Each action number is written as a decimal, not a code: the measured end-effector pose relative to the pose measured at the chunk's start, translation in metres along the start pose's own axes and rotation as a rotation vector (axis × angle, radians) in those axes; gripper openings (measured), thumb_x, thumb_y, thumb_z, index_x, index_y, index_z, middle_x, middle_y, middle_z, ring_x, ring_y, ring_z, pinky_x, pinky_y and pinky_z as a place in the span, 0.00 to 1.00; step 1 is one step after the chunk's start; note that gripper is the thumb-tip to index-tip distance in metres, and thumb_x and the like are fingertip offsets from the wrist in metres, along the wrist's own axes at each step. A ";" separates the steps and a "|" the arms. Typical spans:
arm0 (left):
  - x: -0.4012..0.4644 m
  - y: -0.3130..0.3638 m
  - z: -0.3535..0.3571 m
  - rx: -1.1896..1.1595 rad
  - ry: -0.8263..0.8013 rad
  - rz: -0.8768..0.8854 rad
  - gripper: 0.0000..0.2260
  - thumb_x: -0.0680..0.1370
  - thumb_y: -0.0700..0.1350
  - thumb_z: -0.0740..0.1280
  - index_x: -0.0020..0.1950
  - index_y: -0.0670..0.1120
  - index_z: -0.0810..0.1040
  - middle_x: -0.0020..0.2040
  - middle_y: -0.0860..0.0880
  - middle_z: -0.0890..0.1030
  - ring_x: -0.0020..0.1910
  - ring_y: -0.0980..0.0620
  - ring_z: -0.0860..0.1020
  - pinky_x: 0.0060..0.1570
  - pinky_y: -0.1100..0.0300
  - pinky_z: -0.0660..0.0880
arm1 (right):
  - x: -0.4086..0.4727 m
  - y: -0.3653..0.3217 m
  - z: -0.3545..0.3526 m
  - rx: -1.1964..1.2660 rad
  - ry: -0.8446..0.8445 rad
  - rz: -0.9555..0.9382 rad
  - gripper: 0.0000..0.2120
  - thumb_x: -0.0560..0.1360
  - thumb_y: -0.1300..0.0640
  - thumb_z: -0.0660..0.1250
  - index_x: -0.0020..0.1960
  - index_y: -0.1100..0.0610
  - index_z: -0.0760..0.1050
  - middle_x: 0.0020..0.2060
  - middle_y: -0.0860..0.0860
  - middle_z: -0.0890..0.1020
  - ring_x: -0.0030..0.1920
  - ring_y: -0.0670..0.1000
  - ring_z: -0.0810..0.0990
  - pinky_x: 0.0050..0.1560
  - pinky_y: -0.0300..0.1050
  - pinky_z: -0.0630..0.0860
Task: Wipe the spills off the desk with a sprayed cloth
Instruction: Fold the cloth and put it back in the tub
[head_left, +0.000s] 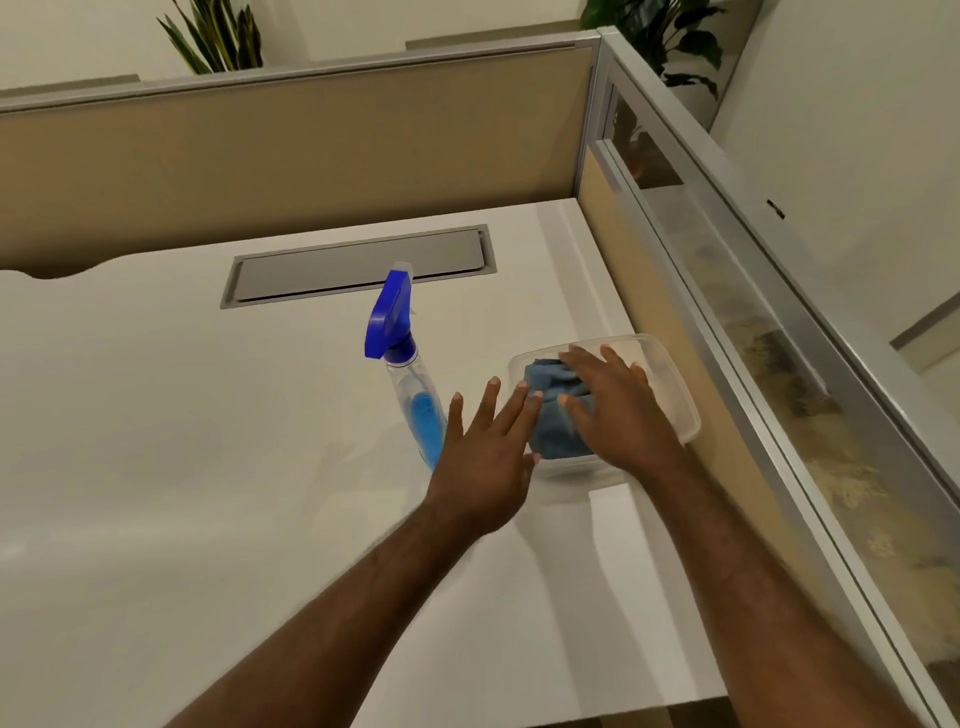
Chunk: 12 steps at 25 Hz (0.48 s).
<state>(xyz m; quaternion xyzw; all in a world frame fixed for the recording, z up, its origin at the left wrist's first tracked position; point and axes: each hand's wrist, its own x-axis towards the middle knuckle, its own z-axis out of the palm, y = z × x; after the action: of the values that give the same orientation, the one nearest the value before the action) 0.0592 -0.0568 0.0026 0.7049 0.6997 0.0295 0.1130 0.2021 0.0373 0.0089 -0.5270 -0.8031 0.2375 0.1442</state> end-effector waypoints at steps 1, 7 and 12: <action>-0.017 -0.005 0.001 -0.032 0.016 -0.021 0.27 0.82 0.57 0.53 0.79 0.53 0.47 0.80 0.52 0.49 0.79 0.49 0.42 0.72 0.47 0.35 | -0.002 -0.008 0.001 0.079 0.032 -0.032 0.25 0.78 0.51 0.65 0.73 0.51 0.64 0.73 0.51 0.69 0.74 0.55 0.64 0.76 0.57 0.56; -0.106 -0.050 0.020 -0.190 0.174 -0.199 0.23 0.79 0.57 0.62 0.72 0.52 0.69 0.72 0.52 0.72 0.74 0.50 0.65 0.73 0.51 0.61 | -0.016 -0.093 0.036 0.373 -0.109 -0.098 0.36 0.74 0.39 0.65 0.76 0.47 0.55 0.76 0.47 0.63 0.74 0.49 0.63 0.72 0.49 0.65; -0.112 -0.096 0.055 -0.147 0.015 -0.354 0.31 0.79 0.61 0.58 0.78 0.50 0.54 0.79 0.50 0.57 0.78 0.48 0.52 0.76 0.47 0.52 | -0.004 -0.144 0.084 0.474 -0.039 0.032 0.40 0.69 0.36 0.69 0.74 0.51 0.59 0.71 0.50 0.70 0.69 0.51 0.70 0.68 0.49 0.71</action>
<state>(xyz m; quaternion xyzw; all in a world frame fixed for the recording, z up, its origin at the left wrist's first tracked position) -0.0264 -0.1751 -0.0573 0.5604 0.8095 0.0653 0.1625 0.0511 -0.0331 0.0151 -0.4866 -0.7190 0.4319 0.2443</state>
